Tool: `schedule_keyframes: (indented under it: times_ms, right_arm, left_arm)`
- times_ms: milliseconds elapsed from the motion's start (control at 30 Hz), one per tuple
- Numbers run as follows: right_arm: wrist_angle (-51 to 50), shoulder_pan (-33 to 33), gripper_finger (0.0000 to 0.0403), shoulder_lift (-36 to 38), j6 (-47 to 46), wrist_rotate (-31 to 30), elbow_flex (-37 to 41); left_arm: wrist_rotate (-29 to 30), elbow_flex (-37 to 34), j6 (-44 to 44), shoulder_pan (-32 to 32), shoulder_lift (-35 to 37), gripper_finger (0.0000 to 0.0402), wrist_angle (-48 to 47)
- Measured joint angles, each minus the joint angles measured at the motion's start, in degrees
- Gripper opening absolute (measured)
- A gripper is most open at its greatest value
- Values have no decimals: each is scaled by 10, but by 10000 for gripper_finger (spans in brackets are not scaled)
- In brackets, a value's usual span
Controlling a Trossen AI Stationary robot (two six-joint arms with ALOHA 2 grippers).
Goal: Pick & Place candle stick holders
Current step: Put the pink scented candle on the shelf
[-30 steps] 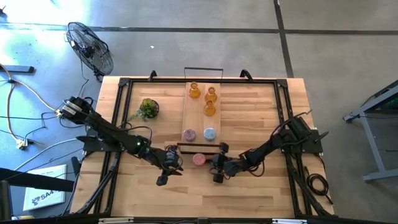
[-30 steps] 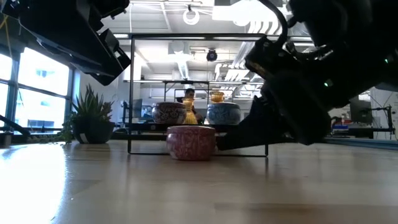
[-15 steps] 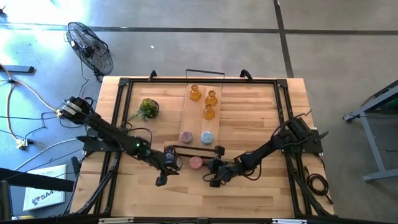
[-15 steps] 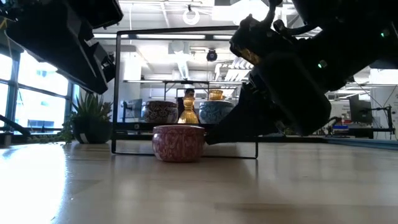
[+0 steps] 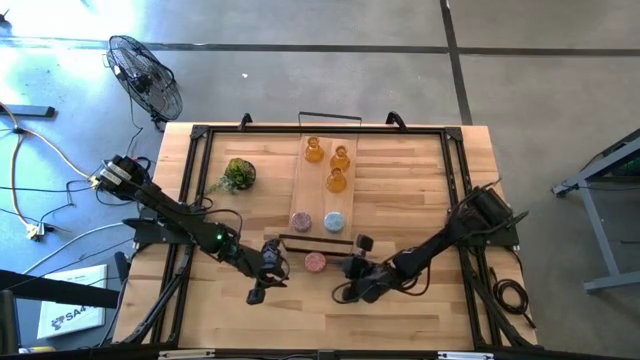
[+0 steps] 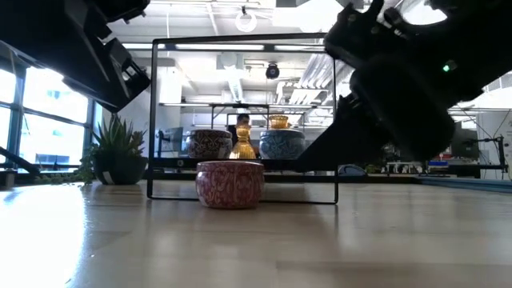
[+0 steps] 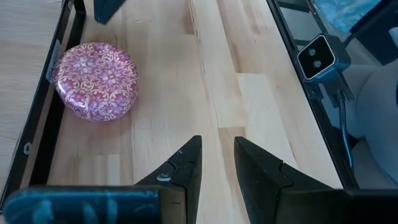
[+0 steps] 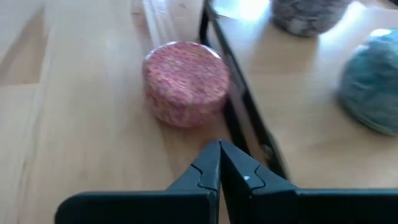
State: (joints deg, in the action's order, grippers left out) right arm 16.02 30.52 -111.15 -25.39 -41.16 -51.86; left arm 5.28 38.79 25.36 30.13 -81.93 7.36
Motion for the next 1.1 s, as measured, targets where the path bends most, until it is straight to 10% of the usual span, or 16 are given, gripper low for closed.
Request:
schedule_keyframes:
  times_ms: [433, 1100]
  right_arm:
    - [-72, 52, 0, 44, -89, -6, 1]
    - [-8, 33, 0, -53, 64, 39, -81]
  left_arm:
    - [0, 0, 4, 0, 0, 92, -2]
    - [4, -1, 12, 1, 0, 92, -2]
